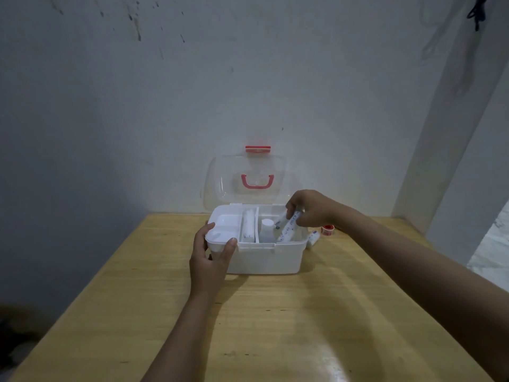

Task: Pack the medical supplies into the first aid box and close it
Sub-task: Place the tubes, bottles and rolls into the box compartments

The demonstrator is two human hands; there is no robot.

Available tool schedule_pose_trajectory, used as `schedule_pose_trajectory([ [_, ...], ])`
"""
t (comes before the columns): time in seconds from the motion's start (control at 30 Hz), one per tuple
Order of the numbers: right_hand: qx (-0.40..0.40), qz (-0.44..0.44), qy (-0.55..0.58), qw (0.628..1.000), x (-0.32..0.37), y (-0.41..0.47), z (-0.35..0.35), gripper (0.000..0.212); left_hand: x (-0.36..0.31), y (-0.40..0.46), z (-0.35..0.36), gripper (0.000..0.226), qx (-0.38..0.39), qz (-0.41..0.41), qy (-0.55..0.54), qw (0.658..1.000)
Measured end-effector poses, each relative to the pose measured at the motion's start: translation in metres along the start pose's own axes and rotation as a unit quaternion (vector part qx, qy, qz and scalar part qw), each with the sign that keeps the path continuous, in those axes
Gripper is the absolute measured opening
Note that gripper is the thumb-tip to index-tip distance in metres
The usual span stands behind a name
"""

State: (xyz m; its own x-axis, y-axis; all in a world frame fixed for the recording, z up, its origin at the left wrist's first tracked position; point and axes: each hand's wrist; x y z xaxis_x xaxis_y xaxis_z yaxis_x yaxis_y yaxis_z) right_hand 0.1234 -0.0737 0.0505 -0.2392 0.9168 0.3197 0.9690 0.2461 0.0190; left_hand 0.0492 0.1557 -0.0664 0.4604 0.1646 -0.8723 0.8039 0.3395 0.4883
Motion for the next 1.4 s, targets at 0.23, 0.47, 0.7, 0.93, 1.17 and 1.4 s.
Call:
schedule_pose_trajectory([
  [0.23, 0.001, -0.037, -0.070, 0.997, 0.003, 0.007, 0.005, 0.028, -0.002, -0.001, 0.001, 0.050, -0.006, 0.000, 0.000, 1.000],
  [0.47, -0.080, -0.015, -0.003, 0.997, -0.011, 0.003, 0.016, 0.027, -0.003, -0.001, 0.001, 0.049, -0.006, 0.002, -0.001, 1.000],
  [0.7, -0.142, -0.005, 0.049, 0.989, -0.019, -0.001, 0.025, 0.023, -0.001, 0.000, 0.002, 0.049, -0.010, 0.012, 0.008, 1.000],
  [0.93, -0.159, -0.015, 0.052, 0.986, -0.022, -0.002, 0.019, 0.022, -0.001, -0.001, 0.002, 0.051, -0.008, 0.012, 0.007, 1.000],
  [1.17, -0.130, -0.037, 0.050, 0.990, -0.019, -0.007, 0.004, 0.020, 0.000, 0.000, 0.001, 0.054, -0.006, 0.002, -0.004, 1.000],
  [1.4, -0.083, -0.047, 0.017, 0.995, -0.012, -0.010, -0.010, 0.023, 0.002, 0.000, 0.000, 0.068, -0.003, 0.003, 0.004, 1.000],
])
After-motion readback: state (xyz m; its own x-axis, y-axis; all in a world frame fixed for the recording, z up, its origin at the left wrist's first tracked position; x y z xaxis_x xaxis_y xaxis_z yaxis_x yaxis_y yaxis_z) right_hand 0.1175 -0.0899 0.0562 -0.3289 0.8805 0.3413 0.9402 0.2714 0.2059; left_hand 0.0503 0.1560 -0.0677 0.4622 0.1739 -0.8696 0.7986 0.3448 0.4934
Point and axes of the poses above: each hand's wrist, its own y-axis towards the middle knuckle, its own z-axis out of the palm, x = y × z, and after that the axes turned 8 degrees about z, right-handed
